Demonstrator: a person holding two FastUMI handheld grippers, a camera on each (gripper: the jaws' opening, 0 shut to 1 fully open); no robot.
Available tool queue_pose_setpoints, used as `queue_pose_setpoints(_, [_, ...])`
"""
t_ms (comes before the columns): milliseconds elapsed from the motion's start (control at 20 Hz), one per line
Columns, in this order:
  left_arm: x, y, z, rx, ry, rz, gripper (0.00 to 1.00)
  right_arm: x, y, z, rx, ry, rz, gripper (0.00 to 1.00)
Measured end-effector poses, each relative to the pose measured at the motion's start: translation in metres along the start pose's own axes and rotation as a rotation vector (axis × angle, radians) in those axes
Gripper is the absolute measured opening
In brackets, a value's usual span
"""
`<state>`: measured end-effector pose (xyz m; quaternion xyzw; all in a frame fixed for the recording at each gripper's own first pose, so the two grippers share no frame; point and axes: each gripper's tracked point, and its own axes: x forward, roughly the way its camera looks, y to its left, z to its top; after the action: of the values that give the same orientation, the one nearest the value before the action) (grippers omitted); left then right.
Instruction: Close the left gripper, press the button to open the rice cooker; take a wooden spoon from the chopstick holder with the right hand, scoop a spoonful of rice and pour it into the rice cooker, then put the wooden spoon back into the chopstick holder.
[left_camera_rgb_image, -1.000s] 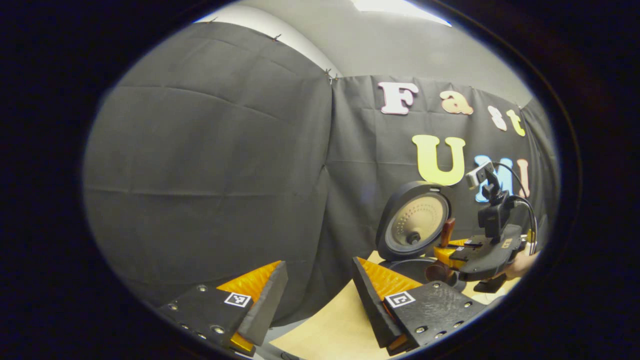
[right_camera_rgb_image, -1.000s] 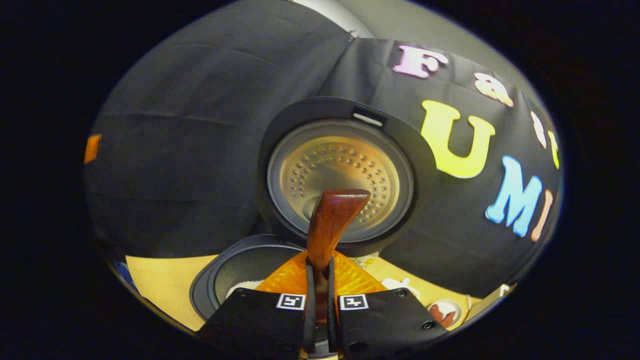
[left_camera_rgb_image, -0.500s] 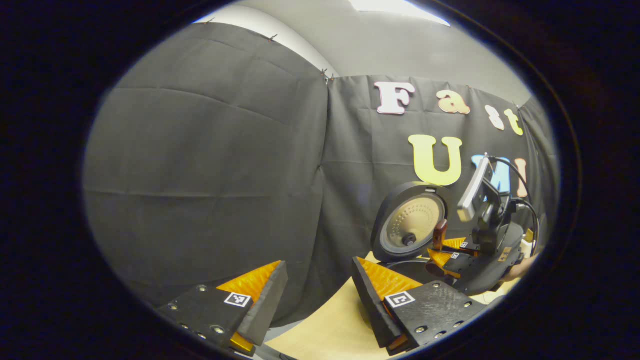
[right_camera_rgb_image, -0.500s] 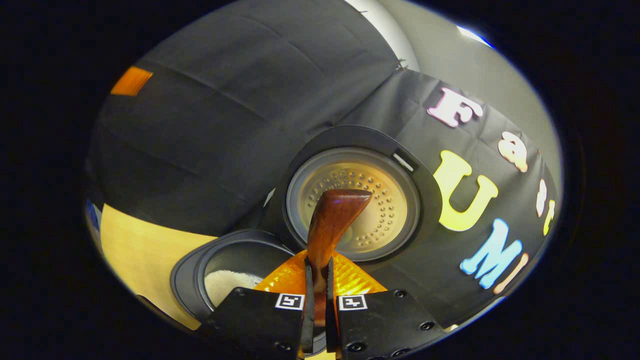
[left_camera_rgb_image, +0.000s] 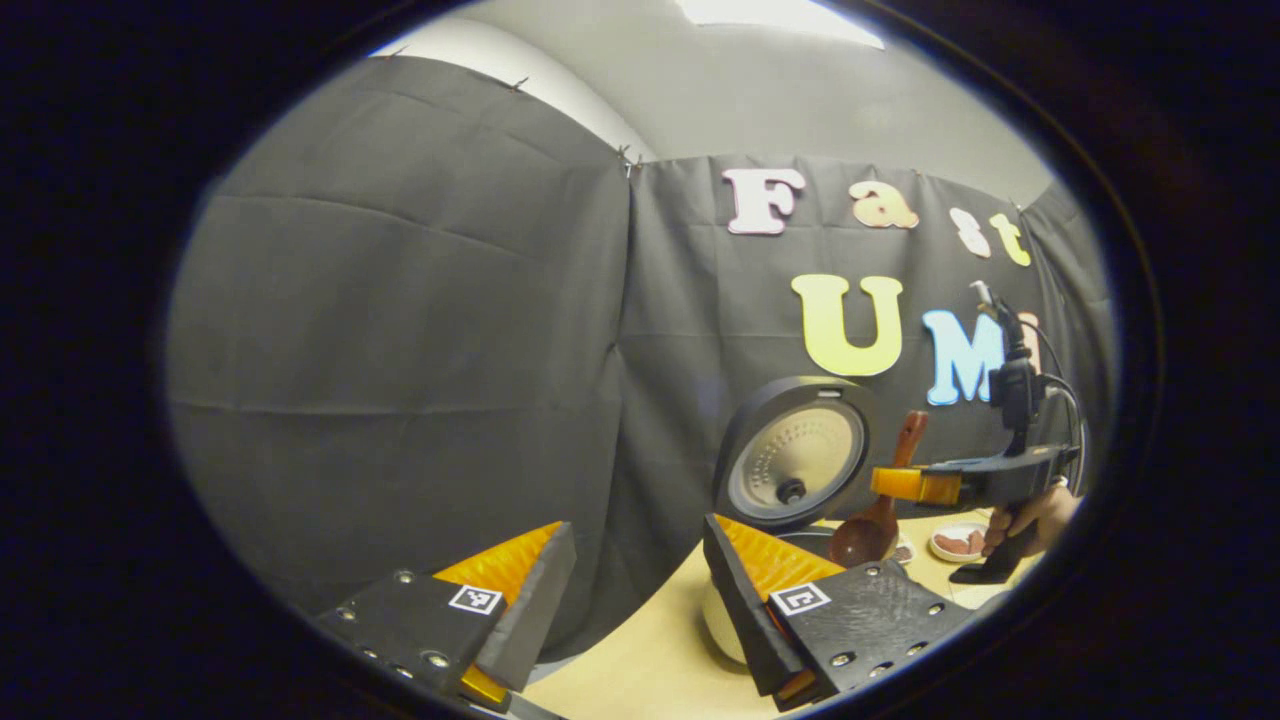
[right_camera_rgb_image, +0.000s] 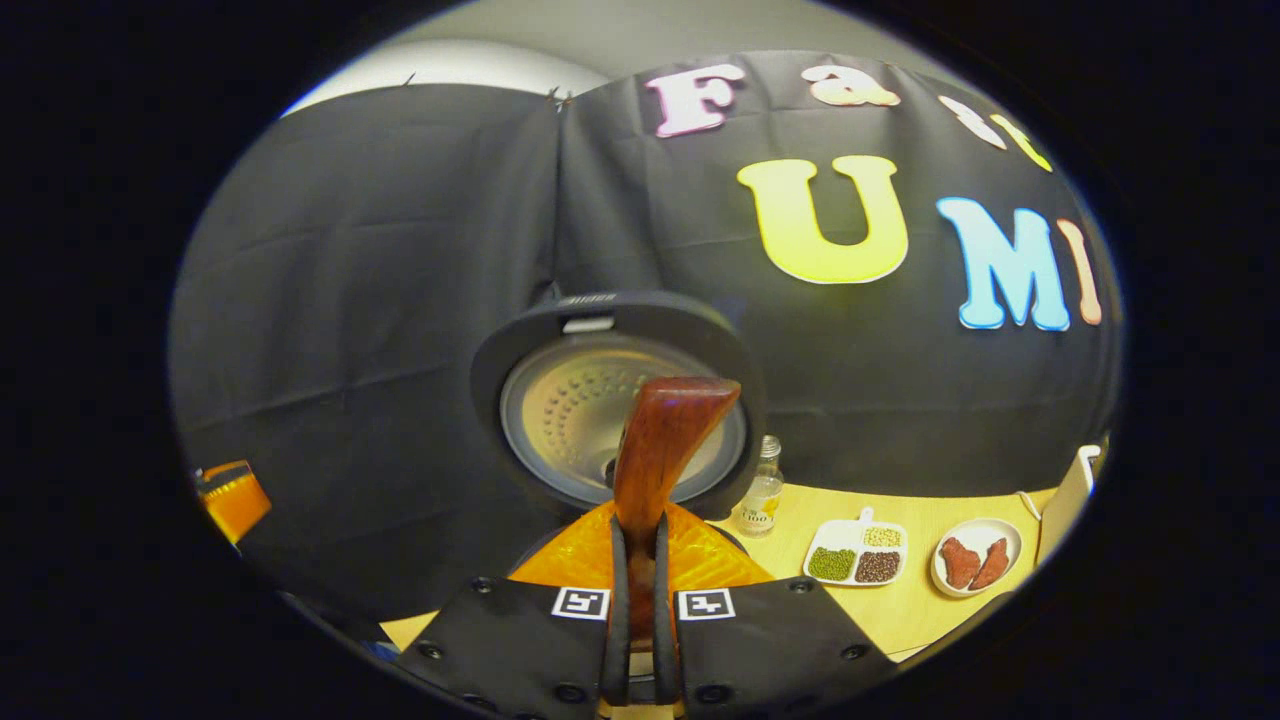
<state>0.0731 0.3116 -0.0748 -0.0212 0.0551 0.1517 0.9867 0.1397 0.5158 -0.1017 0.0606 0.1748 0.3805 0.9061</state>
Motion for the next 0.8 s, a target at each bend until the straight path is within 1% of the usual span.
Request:
queue_pose_setpoints(50, [0.001,-0.007,0.004,0.0,-0.003,-0.01,0.8,-0.002,-0.009,0.007,0.042,-0.013,0.0,0.08])
queue_pose_setpoints(100, [0.002,-0.015,0.007,-0.002,-0.008,-0.023,0.8,-0.007,-0.02,0.015,0.081,-0.025,-0.008,0.11])
queue_pose_setpoints(150, [0.003,-0.023,0.01,-0.004,-0.011,-0.038,0.8,-0.014,-0.033,0.02,0.113,-0.035,-0.021,0.11])
queue_pose_setpoints(200, [0.005,-0.03,0.011,-0.005,-0.011,-0.05,0.8,-0.021,-0.039,0.025,0.136,-0.046,-0.036,0.14])
queue_pose_setpoints(250, [0.008,-0.04,0.013,-0.004,-0.013,-0.066,0.8,-0.033,-0.053,0.03,0.151,-0.056,-0.051,0.11])
queue_pose_setpoints(300, [0.01,-0.048,0.015,-0.001,-0.017,-0.079,0.8,-0.042,-0.066,0.034,0.163,-0.068,-0.071,0.11])
queue_pose_setpoints(450, [0.017,-0.075,0.021,0.007,-0.026,-0.125,0.8,-0.064,-0.107,0.04,0.181,-0.091,-0.147,0.11])
queue_pose_setpoints(500, [0.019,-0.084,0.023,0.006,-0.029,-0.142,0.81,-0.071,-0.122,0.041,0.191,-0.097,-0.174,0.11])
queue_pose_setpoints(600, [0.021,-0.1,0.024,0.003,-0.031,-0.171,0.82,-0.089,-0.152,0.039,0.216,-0.109,-0.228,0.11])
queue_pose_setpoints(650, [0.023,-0.108,0.024,0.0,-0.031,-0.184,0.8,-0.097,-0.166,0.037,0.227,-0.111,-0.256,0.11])
queue_pose_setpoints(800, [0.027,-0.128,0.024,-0.007,-0.03,-0.214,0.8,-0.123,-0.21,0.032,0.249,-0.119,-0.349,0.11])
